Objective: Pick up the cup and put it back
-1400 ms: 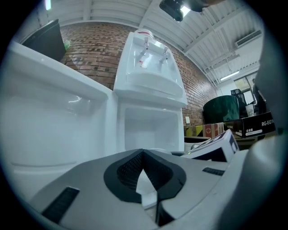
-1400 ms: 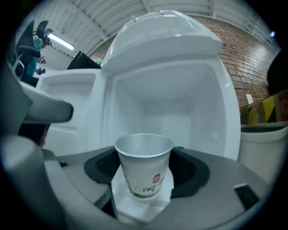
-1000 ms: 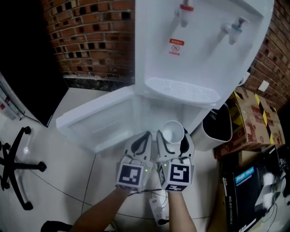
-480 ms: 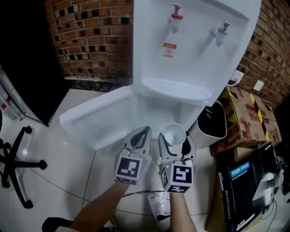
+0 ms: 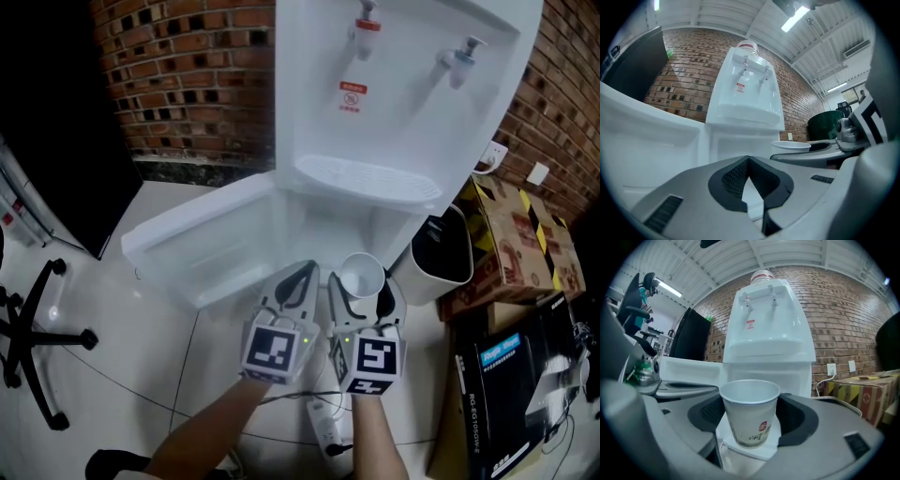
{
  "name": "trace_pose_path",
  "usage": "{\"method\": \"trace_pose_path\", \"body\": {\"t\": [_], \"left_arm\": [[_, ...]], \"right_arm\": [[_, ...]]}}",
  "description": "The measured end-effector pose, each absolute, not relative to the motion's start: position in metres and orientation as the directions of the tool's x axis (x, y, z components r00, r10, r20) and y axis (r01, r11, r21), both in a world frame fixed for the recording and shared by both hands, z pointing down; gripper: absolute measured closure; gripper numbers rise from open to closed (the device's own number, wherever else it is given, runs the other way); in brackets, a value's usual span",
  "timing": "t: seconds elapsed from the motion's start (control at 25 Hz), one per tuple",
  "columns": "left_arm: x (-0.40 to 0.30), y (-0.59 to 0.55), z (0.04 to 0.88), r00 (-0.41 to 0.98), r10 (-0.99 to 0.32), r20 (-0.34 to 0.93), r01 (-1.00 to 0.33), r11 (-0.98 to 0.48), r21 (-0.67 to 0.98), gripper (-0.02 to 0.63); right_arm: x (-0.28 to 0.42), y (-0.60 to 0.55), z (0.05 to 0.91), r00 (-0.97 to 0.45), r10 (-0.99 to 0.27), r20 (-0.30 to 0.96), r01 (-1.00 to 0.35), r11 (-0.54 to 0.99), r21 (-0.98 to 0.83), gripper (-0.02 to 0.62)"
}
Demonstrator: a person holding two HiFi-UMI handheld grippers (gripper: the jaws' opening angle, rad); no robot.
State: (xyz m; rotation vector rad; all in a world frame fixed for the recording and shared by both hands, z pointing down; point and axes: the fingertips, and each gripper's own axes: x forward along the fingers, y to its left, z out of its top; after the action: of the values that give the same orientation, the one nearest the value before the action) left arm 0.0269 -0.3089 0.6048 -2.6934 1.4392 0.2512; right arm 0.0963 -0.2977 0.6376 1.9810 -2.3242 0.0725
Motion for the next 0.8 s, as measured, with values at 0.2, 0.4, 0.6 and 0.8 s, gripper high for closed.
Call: {"method": "trace_pose_path", "body": {"t": [0.2, 0.4, 0.6, 0.8], "left_arm": [[0.028, -0.312, 0.607, 0.53, -0.824, -0.203, -0.839, -0.544, 0.019, 0.604], [0.034, -0.318, 0.617, 0.543, -0.81, -0.221, -0.825, -0.563, 0.039, 0.604], [0.043, -0.33, 0.642, 0.558, -0.811, -0.173, -0.821, -0.571, 0.028, 0.604], [0.042, -0.346, 0.66, 0.553, -0.82, -0.147, -0.825, -0.563, 0.044, 0.604]], "right_arm": [[0.097, -0.319, 0.651, -0.164, -0.984, 0.072, -0.986, 0.165, 0.01, 0.252], [0.102, -0.36, 0.69, -0.174, -0.982, 0.067, -0.984, 0.175, 0.011, 0.252], [0.101, -0.398, 0.723, -0.188, -0.978, 0.093, -0.981, 0.191, 0.021, 0.252], [0.103, -0.435, 0.75, -0.184, -0.977, 0.106, -0.982, 0.187, 0.016, 0.252]]}}
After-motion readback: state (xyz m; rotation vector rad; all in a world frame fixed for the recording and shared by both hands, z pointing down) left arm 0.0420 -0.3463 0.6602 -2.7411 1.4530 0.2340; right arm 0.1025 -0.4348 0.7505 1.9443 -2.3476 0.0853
